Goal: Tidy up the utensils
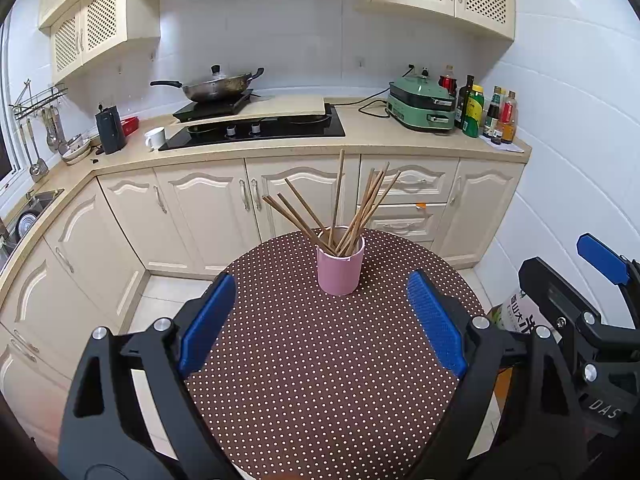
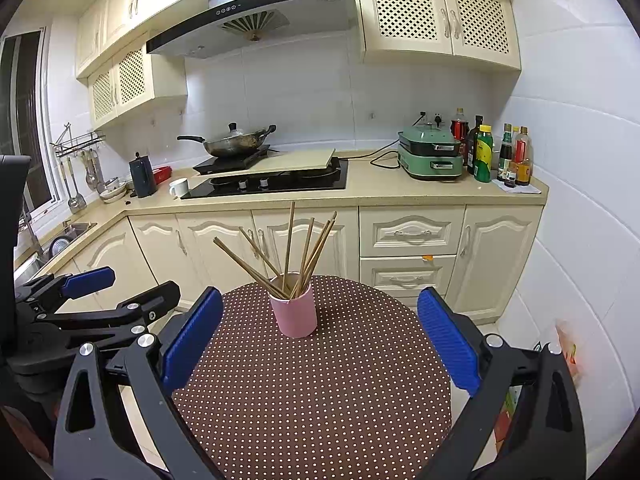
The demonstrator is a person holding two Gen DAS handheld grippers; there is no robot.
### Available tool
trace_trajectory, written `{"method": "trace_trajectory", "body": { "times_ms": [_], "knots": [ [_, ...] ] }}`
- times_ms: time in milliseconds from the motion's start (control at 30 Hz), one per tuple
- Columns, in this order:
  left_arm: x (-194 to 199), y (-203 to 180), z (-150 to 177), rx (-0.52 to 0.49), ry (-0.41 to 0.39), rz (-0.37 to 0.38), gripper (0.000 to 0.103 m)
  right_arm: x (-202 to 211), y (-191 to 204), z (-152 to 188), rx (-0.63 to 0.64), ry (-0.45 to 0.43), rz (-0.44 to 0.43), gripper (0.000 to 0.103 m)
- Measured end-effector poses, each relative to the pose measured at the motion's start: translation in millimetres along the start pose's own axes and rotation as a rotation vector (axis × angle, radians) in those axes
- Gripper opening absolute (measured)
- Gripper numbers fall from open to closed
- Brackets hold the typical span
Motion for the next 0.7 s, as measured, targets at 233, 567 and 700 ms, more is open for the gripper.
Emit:
{"method": "trace_trajectory", "body": {
  "times_ms": [233,567,700],
  "knots": [
    [0.0,1.0,0.6,0.000,0.000,-0.002,0.086,-1.5,-0.8,1.2,0.001,0.004,-0.004,0.094],
    [0.0,0.9,0.7,-0.001,0.002,-0.005,0.086,-1.2,-1.3,3.0,0.004,0.006,-0.001,0.094],
    [1.5,1.7,1.3,-0.002,0.001,-0.005,0.086,-1.3,-1.7,3.2,0.003,0.006,-0.002,0.094]
  ]
}}
Point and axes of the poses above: each gripper's, at about its wrist camera, not at the fingertips, and x roughly against the way its jaws point, y to its left, z to its underside, the point moved 1 cm from there along -x, roughly the way its jaws point, and after that the axes turned 6 degrees about -z, right-handed, at the moved point
